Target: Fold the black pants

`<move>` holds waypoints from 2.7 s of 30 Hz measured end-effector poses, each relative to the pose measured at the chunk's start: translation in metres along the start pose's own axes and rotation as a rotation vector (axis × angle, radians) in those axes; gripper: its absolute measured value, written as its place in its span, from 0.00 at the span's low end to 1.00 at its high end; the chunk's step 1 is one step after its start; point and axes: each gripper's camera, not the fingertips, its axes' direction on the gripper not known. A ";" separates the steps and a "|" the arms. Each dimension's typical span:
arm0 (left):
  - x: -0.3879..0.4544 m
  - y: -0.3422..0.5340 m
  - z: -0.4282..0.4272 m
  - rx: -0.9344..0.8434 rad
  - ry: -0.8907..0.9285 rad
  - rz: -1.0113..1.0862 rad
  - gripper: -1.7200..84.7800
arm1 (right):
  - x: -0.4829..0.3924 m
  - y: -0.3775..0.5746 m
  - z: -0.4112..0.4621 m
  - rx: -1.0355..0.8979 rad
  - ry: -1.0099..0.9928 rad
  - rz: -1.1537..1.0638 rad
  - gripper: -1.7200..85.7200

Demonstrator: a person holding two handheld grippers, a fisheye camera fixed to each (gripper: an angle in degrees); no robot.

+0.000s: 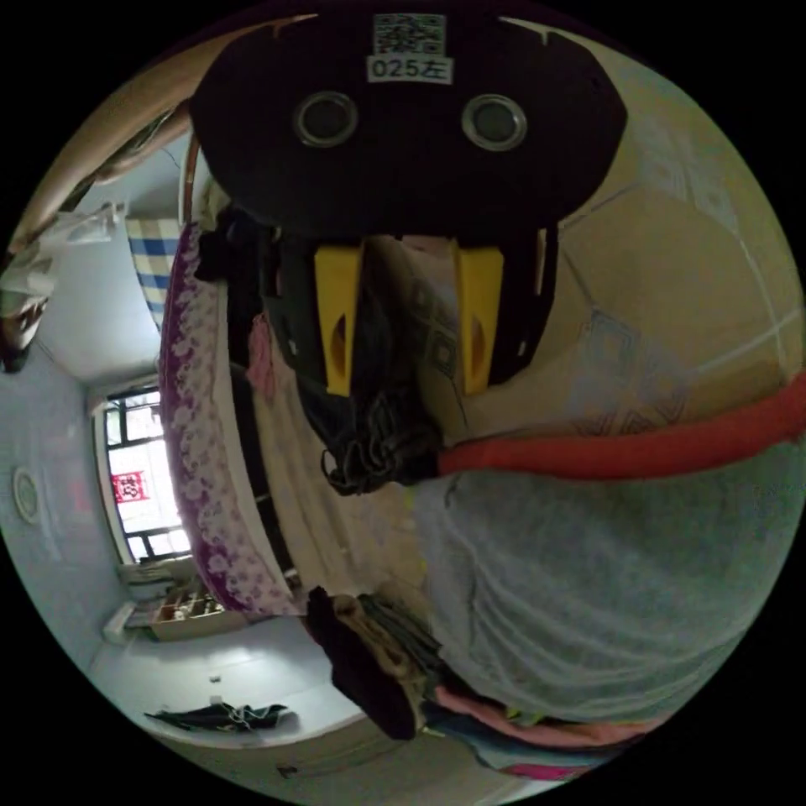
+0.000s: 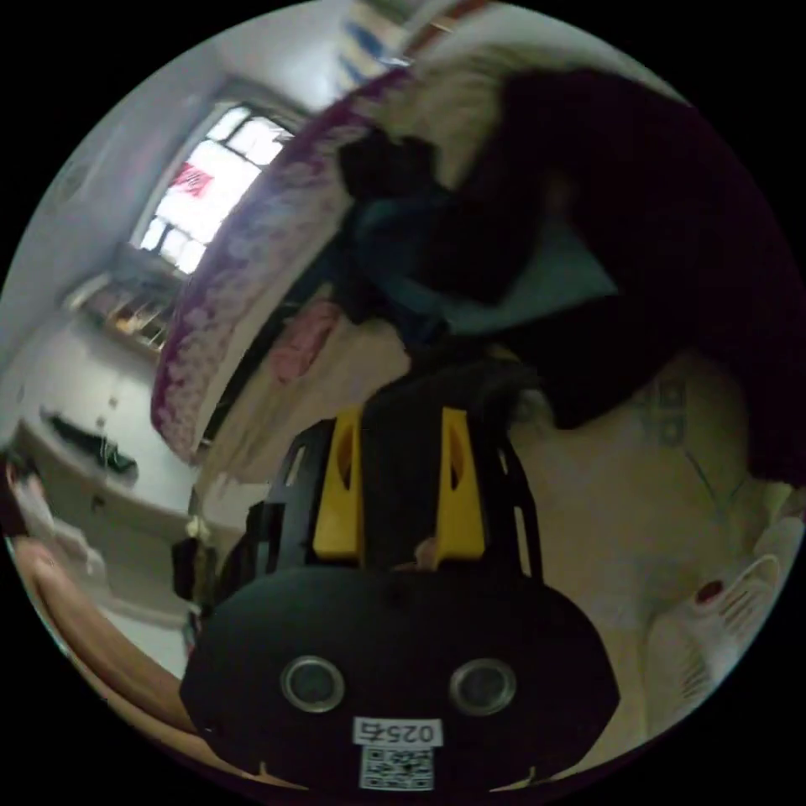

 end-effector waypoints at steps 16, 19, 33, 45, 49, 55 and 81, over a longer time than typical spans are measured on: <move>0.021 -0.011 0.113 -0.117 0.149 0.417 0.01 | -0.611 0.366 0.434 -1.092 -0.909 -1.549 0.26; 0.043 -0.005 0.123 -0.126 0.124 0.575 0.01 | -0.675 0.451 0.512 -1.384 -0.856 -1.666 0.25; 0.000 -0.006 0.250 -0.273 0.161 0.251 0.01 | -0.765 0.590 0.600 -1.788 -0.567 -1.749 0.04; 0.077 -0.092 0.321 -0.061 -0.278 0.562 0.05 | -0.859 0.512 0.548 -1.345 -0.648 -1.733 0.10; -0.006 -0.094 0.355 -0.134 0.022 0.258 0.05 | -0.790 0.434 0.534 -1.330 -0.564 -1.635 0.09; 0.050 0.032 0.337 0.301 0.284 0.693 0.03 | -0.600 0.215 0.350 -0.883 -0.760 -1.250 0.14; 0.351 0.500 1.133 -1.356 0.552 1.648 0.12 | -0.020 -0.084 0.077 -0.605 -0.105 -0.402 0.12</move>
